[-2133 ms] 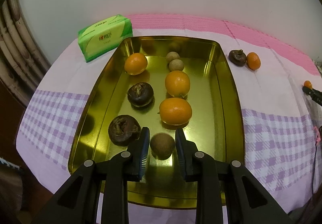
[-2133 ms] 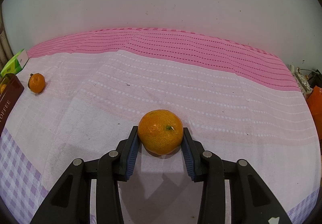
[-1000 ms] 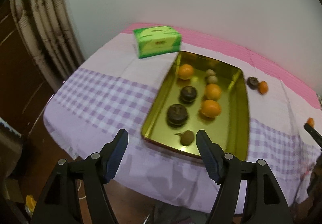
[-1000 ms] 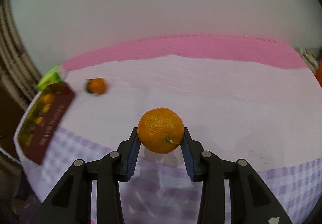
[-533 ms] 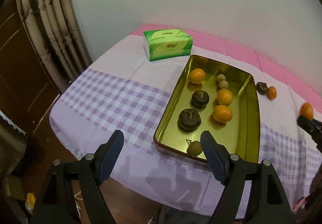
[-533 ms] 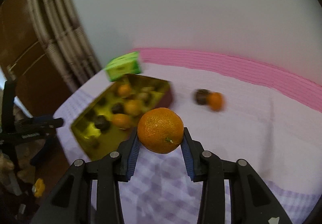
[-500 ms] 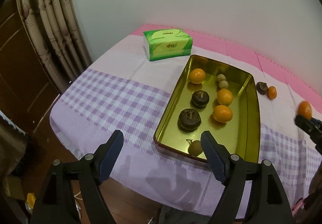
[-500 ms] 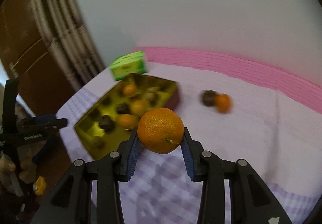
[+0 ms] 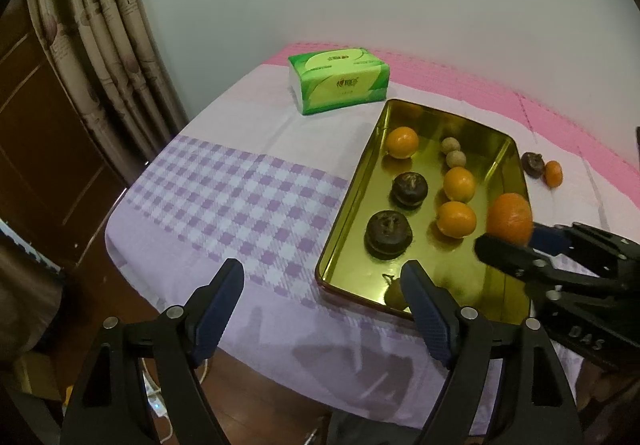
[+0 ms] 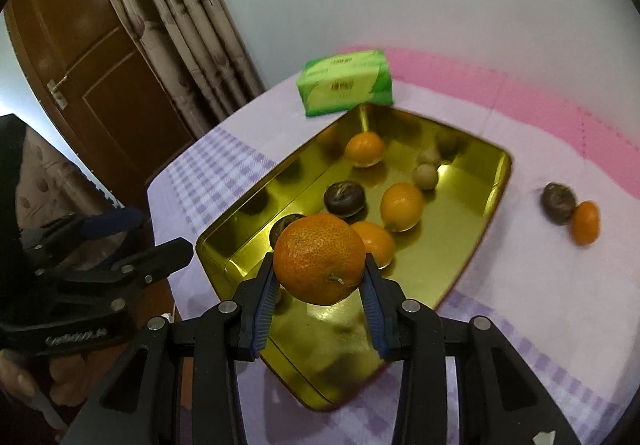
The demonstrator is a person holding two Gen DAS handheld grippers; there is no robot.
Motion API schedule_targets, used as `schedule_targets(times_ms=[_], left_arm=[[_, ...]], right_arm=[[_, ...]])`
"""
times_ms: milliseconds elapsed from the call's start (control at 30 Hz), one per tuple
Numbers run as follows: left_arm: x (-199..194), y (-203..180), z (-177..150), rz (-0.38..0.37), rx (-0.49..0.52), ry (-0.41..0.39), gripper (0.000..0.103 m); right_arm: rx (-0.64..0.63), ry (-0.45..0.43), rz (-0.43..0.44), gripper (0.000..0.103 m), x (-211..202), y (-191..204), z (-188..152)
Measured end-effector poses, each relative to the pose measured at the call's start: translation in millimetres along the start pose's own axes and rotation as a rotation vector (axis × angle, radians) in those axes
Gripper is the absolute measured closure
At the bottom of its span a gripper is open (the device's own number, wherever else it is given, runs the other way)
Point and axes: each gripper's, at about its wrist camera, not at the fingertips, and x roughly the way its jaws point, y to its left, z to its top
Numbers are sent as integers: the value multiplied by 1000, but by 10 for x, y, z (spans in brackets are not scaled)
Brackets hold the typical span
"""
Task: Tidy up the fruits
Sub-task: 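Carry the mandarin over the tray with the right gripper while the left gripper withdraws, then lower the mandarin into the tray and open the right gripper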
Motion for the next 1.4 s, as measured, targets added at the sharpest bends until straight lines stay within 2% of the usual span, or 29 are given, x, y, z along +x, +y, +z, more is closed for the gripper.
schedule_targets(times_ms=[300,667,1133,1400], left_arm=[[1,-2,9,10,9,1,22],[35,-58,-1,18,32,10,22],[64,-119,-12,30,63,19,22],[75,-158,-24,38,82,26,22]], right_arm=[[-18,49,-3,66,267,118,11],[-8,53,-31,65,323,85,24],[58,-54,-10,63,22,-59,42],[160,-89,-90,59,-224,-467,-238]])
